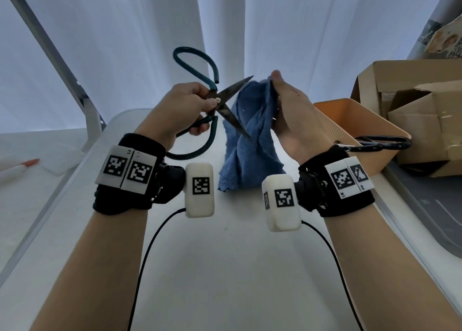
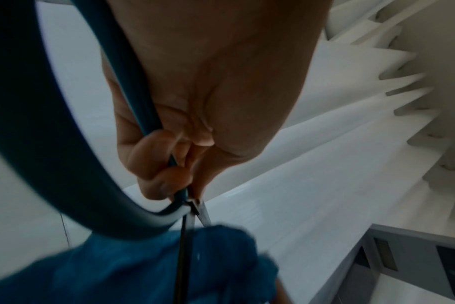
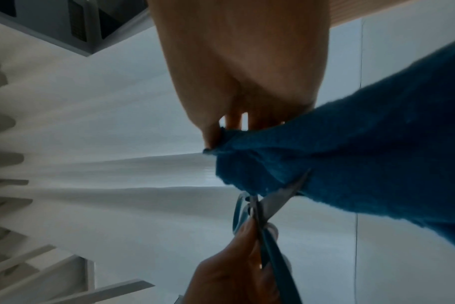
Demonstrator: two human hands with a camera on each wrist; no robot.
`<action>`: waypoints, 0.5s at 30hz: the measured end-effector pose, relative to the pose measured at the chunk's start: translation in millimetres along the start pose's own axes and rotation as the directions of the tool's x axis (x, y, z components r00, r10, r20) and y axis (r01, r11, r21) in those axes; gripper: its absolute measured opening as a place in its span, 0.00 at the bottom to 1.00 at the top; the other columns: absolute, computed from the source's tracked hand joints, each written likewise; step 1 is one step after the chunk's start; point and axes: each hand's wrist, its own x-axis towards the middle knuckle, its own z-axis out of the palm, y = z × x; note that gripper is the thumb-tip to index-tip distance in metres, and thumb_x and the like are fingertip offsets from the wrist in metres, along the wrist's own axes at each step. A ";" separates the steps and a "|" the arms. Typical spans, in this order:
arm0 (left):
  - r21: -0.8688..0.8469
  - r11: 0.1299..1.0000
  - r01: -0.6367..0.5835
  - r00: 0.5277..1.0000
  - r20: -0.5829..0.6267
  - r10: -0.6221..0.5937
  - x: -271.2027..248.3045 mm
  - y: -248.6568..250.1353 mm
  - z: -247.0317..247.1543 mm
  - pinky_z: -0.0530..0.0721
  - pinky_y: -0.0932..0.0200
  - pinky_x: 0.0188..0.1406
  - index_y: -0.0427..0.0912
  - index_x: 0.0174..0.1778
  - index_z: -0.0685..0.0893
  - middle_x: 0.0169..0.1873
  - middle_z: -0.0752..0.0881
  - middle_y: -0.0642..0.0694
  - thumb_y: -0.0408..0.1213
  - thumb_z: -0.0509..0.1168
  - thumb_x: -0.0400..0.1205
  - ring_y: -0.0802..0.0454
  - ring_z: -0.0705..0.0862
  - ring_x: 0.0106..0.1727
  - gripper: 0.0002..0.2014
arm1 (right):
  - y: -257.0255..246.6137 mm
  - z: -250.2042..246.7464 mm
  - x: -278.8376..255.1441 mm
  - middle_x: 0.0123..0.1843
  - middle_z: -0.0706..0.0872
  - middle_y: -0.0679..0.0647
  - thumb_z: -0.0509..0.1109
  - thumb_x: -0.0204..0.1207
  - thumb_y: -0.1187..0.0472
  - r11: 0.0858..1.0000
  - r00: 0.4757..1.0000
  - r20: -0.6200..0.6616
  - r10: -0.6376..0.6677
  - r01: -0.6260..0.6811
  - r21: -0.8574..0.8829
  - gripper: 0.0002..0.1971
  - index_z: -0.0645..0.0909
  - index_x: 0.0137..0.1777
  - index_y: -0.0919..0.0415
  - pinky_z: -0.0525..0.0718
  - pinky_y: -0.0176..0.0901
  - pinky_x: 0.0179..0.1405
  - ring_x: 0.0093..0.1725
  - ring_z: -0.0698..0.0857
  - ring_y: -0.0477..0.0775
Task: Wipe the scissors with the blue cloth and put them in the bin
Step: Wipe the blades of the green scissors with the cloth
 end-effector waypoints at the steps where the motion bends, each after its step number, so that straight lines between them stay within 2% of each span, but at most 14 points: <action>1: 0.002 1.000 -0.001 1.000 -0.001 0.001 0.1 -0.1 1.6 0.72 0.64 0.19 0.38 0.51 0.82 0.41 0.81 0.42 0.30 0.63 0.86 0.54 0.77 0.22 0.03 | -0.4 3.4 -1.1 0.61 0.89 0.62 0.61 0.87 0.48 0.999 0.998 0.047 0.034 -0.033 -0.015 0.21 0.85 0.63 0.65 0.87 0.48 0.63 0.63 0.88 0.58; 2: 0.005 1.000 -0.005 1.000 -0.005 0.005 0.4 -0.1 3.1 0.72 0.64 0.19 0.38 0.51 0.81 0.40 0.80 0.42 0.30 0.63 0.87 0.54 0.77 0.21 0.02 | -0.1 6.6 -2.0 0.65 0.87 0.67 0.60 0.87 0.46 0.997 0.994 0.085 0.067 -0.064 -0.044 0.26 0.82 0.67 0.70 0.84 0.51 0.67 0.67 0.85 0.62; 3: 0.008 1.000 -0.011 1.000 -0.008 0.011 0.9 -0.1 4.4 0.71 0.63 0.20 0.38 0.51 0.81 0.40 0.80 0.42 0.30 0.63 0.87 0.54 0.76 0.20 0.02 | 1.1 8.3 -3.1 0.62 0.87 0.68 0.59 0.87 0.43 0.994 0.989 0.121 0.083 -0.074 -0.076 0.30 0.82 0.67 0.72 0.85 0.51 0.67 0.67 0.85 0.63; 4: 0.008 1.000 -0.017 1.000 -0.006 0.017 1.3 0.0 5.7 0.71 0.62 0.20 0.38 0.51 0.81 0.40 0.80 0.41 0.30 0.63 0.87 0.54 0.76 0.20 0.02 | 2.3 8.8 -5.1 0.55 0.90 0.64 0.60 0.86 0.43 0.992 0.985 0.155 0.079 -0.062 -0.111 0.29 0.85 0.61 0.72 0.88 0.48 0.60 0.61 0.88 0.60; 6: 0.009 1.000 -0.028 1.000 0.001 0.028 1.7 0.4 7.7 0.70 0.63 0.19 0.37 0.52 0.81 0.40 0.80 0.40 0.30 0.63 0.87 0.53 0.76 0.20 0.02 | 5.2 8.6 -9.7 0.43 0.89 0.57 0.66 0.85 0.50 0.983 0.974 0.213 0.069 -0.031 -0.180 0.18 0.86 0.48 0.67 0.87 0.38 0.41 0.44 0.89 0.51; 7: 0.009 0.999 -0.032 0.999 0.002 0.032 1.6 0.6 8.5 0.70 0.63 0.19 0.37 0.52 0.81 0.40 0.80 0.40 0.31 0.63 0.87 0.53 0.76 0.20 0.02 | 7.3 7.4 -10.8 0.42 0.87 0.58 0.70 0.83 0.56 0.981 0.969 0.237 0.064 -0.016 -0.196 0.12 0.84 0.46 0.66 0.86 0.37 0.38 0.41 0.87 0.50; 8: 0.010 0.999 -0.033 0.999 0.005 0.033 1.4 0.9 9.6 0.70 0.63 0.19 0.37 0.52 0.81 0.40 0.80 0.40 0.31 0.63 0.87 0.53 0.76 0.21 0.03 | 9.3 6.2 -10.3 0.43 0.85 0.60 0.73 0.81 0.61 0.979 0.967 0.247 0.058 -0.007 -0.202 0.07 0.82 0.45 0.65 0.88 0.39 0.40 0.42 0.85 0.52; 9: 0.012 0.999 -0.033 0.999 0.009 0.033 1.3 1.2 11.1 0.70 0.63 0.19 0.36 0.54 0.81 0.40 0.80 0.40 0.32 0.63 0.87 0.53 0.76 0.21 0.04 | 11.2 4.7 -9.9 0.45 0.85 0.63 0.76 0.78 0.64 0.979 0.967 0.249 0.054 -0.002 -0.203 0.06 0.80 0.44 0.63 0.89 0.45 0.47 0.44 0.86 0.55; 11: 0.024 0.999 -0.035 0.999 0.022 0.034 1.1 1.3 15.0 0.71 0.63 0.20 0.34 0.57 0.81 0.41 0.81 0.40 0.32 0.63 0.87 0.53 0.76 0.22 0.07 | 14.1 4.1 -8.1 0.50 0.87 0.67 0.79 0.74 0.66 0.978 0.970 0.235 0.057 -0.007 -0.210 0.10 0.78 0.42 0.60 0.87 0.56 0.58 0.49 0.87 0.62; 13: 0.037 0.999 -0.037 0.999 0.033 0.036 0.8 1.6 18.9 0.73 0.63 0.20 0.33 0.59 0.81 0.41 0.81 0.41 0.32 0.63 0.87 0.53 0.76 0.22 0.08 | 16.4 4.3 -7.6 0.52 0.88 0.70 0.79 0.73 0.68 0.982 0.973 0.226 0.046 -0.002 -0.190 0.13 0.76 0.40 0.60 0.88 0.57 0.56 0.49 0.89 0.64; 15: 0.035 0.999 -0.037 0.999 0.035 0.036 0.9 1.8 21.3 0.73 0.63 0.19 0.33 0.59 0.81 0.40 0.81 0.41 0.31 0.62 0.87 0.55 0.75 0.21 0.08 | 16.4 3.7 -7.2 0.52 0.87 0.71 0.78 0.73 0.70 0.988 0.972 0.234 0.034 0.002 -0.154 0.15 0.73 0.39 0.59 0.90 0.52 0.50 0.48 0.89 0.63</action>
